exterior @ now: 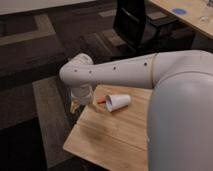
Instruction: Place the ceramic cup in the ceramic bowl
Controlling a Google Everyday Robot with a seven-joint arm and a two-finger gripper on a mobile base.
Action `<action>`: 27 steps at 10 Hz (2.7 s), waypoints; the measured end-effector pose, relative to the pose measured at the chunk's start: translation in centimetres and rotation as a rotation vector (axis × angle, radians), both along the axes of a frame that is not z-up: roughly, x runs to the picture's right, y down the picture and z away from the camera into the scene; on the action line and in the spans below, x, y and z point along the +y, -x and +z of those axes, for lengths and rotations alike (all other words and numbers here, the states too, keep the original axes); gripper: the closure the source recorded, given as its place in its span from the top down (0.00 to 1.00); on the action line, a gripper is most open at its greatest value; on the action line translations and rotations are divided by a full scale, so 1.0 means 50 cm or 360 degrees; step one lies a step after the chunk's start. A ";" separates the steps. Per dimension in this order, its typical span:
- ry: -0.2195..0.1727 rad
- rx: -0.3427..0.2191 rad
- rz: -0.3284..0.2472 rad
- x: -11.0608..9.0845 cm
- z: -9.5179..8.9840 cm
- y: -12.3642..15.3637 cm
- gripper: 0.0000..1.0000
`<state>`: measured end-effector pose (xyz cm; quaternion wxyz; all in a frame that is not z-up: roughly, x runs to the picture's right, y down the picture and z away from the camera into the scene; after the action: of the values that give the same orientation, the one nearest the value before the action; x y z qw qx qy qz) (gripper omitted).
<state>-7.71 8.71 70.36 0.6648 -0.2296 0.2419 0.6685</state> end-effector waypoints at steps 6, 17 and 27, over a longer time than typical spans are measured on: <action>-0.0105 0.0266 0.0031 -0.054 -0.010 -0.125 0.65; 0.0020 0.0292 -0.0150 -0.063 0.125 -0.260 0.65; 0.0095 0.0264 -0.0388 -0.048 0.172 -0.282 0.32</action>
<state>6.38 6.29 78.95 0.7117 -0.1621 0.3418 0.5920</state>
